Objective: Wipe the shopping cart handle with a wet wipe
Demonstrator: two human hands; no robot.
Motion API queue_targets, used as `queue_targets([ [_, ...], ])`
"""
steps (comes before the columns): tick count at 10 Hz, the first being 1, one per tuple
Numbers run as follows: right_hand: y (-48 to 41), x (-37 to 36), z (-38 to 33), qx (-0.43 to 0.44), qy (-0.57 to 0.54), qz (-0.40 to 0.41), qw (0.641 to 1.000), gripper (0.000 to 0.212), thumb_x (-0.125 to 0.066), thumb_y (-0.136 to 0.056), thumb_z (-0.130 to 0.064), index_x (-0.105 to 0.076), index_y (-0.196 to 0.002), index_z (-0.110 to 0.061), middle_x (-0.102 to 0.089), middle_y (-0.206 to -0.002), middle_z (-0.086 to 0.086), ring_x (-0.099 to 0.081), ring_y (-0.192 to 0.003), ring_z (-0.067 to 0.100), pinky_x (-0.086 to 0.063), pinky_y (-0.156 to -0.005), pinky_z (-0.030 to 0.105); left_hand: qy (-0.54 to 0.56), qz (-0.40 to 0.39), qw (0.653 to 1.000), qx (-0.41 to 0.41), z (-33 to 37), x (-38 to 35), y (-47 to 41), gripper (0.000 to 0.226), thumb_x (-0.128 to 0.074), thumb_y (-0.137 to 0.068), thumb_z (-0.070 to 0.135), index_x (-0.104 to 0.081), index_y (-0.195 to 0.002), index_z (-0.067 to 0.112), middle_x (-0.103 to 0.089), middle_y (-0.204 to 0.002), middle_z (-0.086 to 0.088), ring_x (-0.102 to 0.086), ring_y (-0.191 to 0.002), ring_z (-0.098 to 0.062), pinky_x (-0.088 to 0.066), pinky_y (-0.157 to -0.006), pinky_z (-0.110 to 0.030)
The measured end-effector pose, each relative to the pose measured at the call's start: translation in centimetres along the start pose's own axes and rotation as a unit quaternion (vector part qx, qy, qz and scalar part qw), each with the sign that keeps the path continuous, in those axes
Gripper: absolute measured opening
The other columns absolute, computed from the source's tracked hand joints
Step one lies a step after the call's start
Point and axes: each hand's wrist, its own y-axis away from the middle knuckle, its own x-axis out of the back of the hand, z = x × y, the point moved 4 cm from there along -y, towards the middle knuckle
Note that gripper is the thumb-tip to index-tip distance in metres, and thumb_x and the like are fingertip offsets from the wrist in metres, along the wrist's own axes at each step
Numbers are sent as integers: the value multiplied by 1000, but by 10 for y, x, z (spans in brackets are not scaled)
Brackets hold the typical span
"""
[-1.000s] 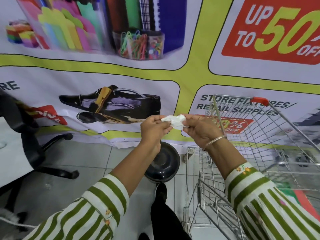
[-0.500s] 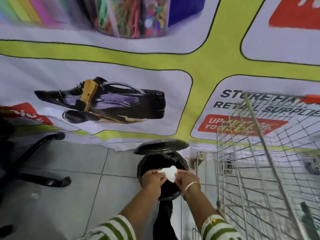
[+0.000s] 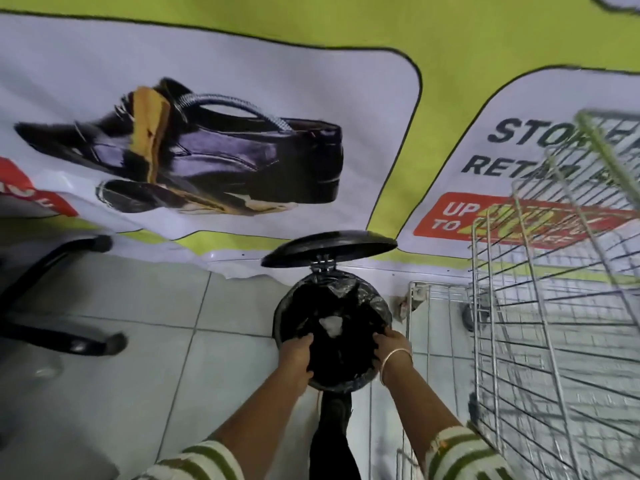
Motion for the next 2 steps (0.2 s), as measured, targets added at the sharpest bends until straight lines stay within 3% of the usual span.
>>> queue_targets([
  [1, 50, 16, -35, 51, -42, 10, 998, 30, -47, -91, -2, -49, -119, 8, -56, -122, 32, -51, -69, 20, -44, -59, 29, -30, -5, 998, -46, 15, 16, 41, 37, -53, -91, 18, -53, -122, -1, -56, -127, -22, -55, -111, -35, -47, -92, -44],
  [2, 100, 30, -77, 111, -90, 21, 990, 30, -47, -91, -4, -50, -118, 9, -62, -95, 24, -53, -64, 20, -45, -58, 27, -42, 0, 995, -89, 34, 24, 81, 30, -53, -89, 15, -59, -113, -2, -62, -112, -24, -58, -91, -31, -49, -72, -36],
])
